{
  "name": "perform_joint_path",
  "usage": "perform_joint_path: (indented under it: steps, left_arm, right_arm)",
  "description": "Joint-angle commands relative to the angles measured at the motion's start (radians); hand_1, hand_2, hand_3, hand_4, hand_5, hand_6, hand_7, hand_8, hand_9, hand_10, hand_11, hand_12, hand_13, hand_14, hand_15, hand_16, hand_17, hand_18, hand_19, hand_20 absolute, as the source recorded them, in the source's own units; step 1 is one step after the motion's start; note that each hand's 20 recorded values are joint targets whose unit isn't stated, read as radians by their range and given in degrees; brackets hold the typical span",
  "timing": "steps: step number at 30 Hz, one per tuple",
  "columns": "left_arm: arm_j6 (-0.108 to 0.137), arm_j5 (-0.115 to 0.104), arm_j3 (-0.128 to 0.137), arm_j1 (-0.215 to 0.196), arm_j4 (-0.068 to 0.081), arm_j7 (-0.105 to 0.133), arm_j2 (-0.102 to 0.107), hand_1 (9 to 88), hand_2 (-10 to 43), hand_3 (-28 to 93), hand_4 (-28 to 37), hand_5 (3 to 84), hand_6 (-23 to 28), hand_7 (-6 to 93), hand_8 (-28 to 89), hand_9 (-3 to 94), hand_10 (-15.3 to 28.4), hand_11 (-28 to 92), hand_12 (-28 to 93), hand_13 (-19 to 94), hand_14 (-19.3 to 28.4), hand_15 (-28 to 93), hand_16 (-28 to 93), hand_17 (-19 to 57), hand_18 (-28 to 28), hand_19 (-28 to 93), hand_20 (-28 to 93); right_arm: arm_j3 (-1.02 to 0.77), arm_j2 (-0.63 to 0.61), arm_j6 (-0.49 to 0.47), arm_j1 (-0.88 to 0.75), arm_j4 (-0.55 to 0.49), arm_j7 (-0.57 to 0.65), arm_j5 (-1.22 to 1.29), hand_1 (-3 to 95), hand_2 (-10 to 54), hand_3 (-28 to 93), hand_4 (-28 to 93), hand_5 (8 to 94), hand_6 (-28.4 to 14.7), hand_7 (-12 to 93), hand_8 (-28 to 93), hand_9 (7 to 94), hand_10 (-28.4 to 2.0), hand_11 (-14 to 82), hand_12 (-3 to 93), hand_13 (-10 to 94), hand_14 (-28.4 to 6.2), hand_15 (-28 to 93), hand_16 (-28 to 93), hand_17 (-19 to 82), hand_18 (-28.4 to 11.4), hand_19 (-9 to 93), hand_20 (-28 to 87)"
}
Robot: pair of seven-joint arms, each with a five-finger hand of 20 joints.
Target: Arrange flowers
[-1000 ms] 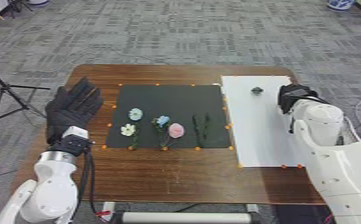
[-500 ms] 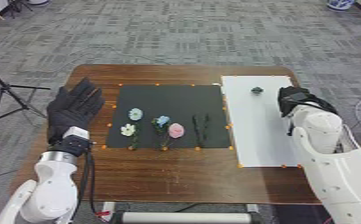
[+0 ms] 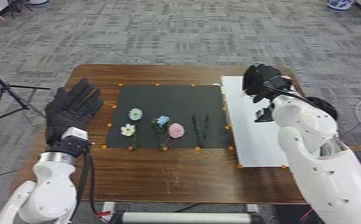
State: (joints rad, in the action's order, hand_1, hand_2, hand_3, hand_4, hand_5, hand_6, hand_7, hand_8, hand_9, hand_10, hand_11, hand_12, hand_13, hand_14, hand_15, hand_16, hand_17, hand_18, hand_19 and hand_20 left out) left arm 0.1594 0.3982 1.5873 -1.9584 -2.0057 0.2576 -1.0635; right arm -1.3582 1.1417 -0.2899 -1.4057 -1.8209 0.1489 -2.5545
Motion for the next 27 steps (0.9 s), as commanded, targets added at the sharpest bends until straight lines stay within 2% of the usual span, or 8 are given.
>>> perform_joint_path:
  steps: [1,3,7,11,15,19,23,27]
  left_arm:
    - [-0.007,-0.004,-0.009,-0.005,-0.002,-0.005,-0.008,25.6,15.2,70,-28.3,43.9,7.8,12.0,-9,35.2,13.5,19,8,26,15.0,23,-3,-7.1,14.6,35,8]
    - [-0.007,-0.006,-0.012,-0.003,-0.001,-0.004,-0.007,25.6,15.2,71,-28.3,43.9,7.7,12.1,-9,35.2,13.4,19,8,26,15.0,23,-3,-7.1,14.6,35,8]
    - [-0.008,-0.005,-0.012,-0.002,-0.002,0.000,-0.002,25.6,15.2,71,-28.3,43.9,7.8,12.0,-9,35.2,13.4,19,8,26,14.9,22,-3,-7.1,14.6,35,8]
    - [0.007,-0.009,-0.013,-0.003,-0.004,0.005,0.000,25.6,15.1,71,-28.3,43.9,7.7,12.1,-9,35.2,13.4,19,8,26,14.9,22,-3,-7.1,14.6,35,8]
    - [0.006,-0.007,-0.011,-0.004,-0.004,0.001,-0.002,25.6,15.1,71,-28.3,43.9,7.7,12.1,-9,35.3,13.4,19,9,26,14.9,22,-3,-7.2,14.7,35,8]
    - [0.005,-0.012,-0.012,-0.002,-0.004,0.000,-0.002,25.6,15.0,71,-28.3,44.0,7.7,12.1,-9,35.3,13.4,19,9,27,14.9,22,-3,-7.2,14.7,35,8]
    - [0.007,-0.014,-0.010,-0.005,-0.005,0.002,0.000,25.7,14.9,71,-28.3,44.0,7.7,12.0,-9,35.3,13.4,19,8,27,14.9,22,-3,-7.2,14.7,35,8]
    - [0.009,-0.025,-0.016,-0.001,-0.003,0.016,0.001,25.6,14.8,71,-28.3,43.9,7.7,12.0,-9,35.2,13.4,19,8,27,15.0,22,-3,-7.2,14.7,35,8]
  right_arm:
    - [0.119,0.183,-0.007,0.028,0.046,-0.212,-0.139,64.8,-9.5,67,-28,70.8,1.4,37,1,82.1,-6.3,15.5,49.1,72,-2.1,50,50,39,-18.5,80,43]
    - [0.139,0.203,0.018,0.026,0.068,-0.259,-0.211,64.7,-9.5,67,-28,70.7,1.5,37,1,81.9,-6.2,15.6,49.2,72,-2.1,50,50,39,-18.4,79,43]
    - [0.153,0.224,0.006,0.011,0.072,-0.283,-0.243,64.6,-9.5,67,-28,70.5,1.7,37,1,81.8,-5.9,15.5,48.9,71,-1.7,50,50,39,-18.3,79,43]
    - [0.152,0.225,-0.011,-0.013,0.069,-0.295,-0.279,64.4,-9.5,67,-28,70.2,1.9,38,0,81.7,-5.9,15.6,48.8,71,-1.6,50,50,39,-18.3,79,43]
    - [0.151,0.228,0.010,-0.032,0.083,-0.281,-0.296,64.4,-9.5,67,-28,69.8,2.2,38,0,81.6,-5.8,15.6,48.9,71,-1.6,50,50,39,-18.3,79,43]
    - [0.151,0.225,0.080,-0.042,0.120,-0.297,-0.329,64.2,-9.5,67,-28,70.0,2.2,38,-1,81.5,-5.7,15.2,48.2,71,-1.6,50,50,39,-18.3,79,43]
    - [0.150,0.229,0.098,-0.045,0.133,-0.276,-0.325,64.0,-9.5,67,-28,69.2,2.1,36,-2,81.3,-5.6,14.0,46.7,71,-1.5,50,50,39,-18.3,79,43]
    - [0.150,0.224,0.136,-0.042,0.149,-0.268,-0.331,62.7,-9.5,67,-28,67.6,1.8,32,-4,79.1,-6.0,10.0,41.8,70,-1.1,49,49,38,-18.2,78,43]
